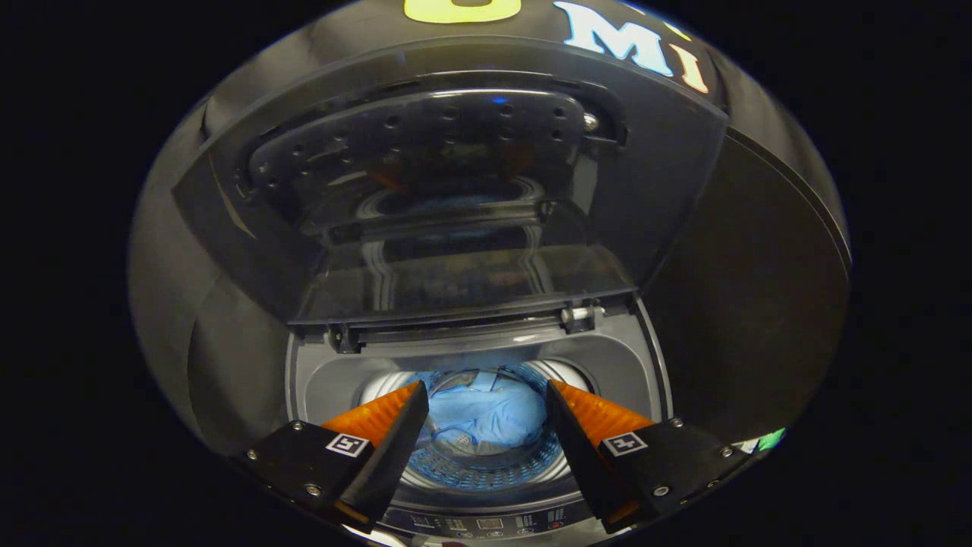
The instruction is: Put the clothes into the washing machine and then close the washing machine lid.
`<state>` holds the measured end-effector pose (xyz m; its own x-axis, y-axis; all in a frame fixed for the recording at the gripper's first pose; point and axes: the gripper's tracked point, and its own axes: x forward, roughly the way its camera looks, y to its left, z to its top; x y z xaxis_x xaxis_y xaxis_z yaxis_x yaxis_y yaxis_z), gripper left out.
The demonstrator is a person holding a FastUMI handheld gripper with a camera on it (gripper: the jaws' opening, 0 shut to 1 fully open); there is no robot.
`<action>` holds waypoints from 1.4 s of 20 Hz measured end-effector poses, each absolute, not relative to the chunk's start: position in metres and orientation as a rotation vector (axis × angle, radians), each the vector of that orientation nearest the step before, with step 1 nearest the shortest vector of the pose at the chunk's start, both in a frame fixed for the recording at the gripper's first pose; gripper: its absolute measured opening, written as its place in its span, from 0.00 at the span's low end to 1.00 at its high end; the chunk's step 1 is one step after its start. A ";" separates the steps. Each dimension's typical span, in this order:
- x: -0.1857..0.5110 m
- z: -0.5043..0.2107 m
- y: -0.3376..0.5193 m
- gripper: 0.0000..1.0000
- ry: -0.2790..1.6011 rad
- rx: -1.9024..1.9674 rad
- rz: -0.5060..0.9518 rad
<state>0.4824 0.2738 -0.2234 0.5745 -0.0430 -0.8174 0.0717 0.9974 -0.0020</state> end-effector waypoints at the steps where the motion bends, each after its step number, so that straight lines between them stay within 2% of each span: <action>1: 0.483 -0.220 0.275 0.96 0.947 0.044 -0.066; 4: 0.480 -0.206 0.271 0.96 0.912 0.049 -0.083; 9: 0.480 -0.161 0.266 0.96 0.727 -0.014 -0.085; 18: 0.501 -0.023 0.257 0.96 0.416 0.008 -0.137; 22: 0.535 0.001 0.261 0.95 0.395 0.003 -0.120; 28: 0.596 -0.005 0.270 0.96 0.455 0.018 -0.073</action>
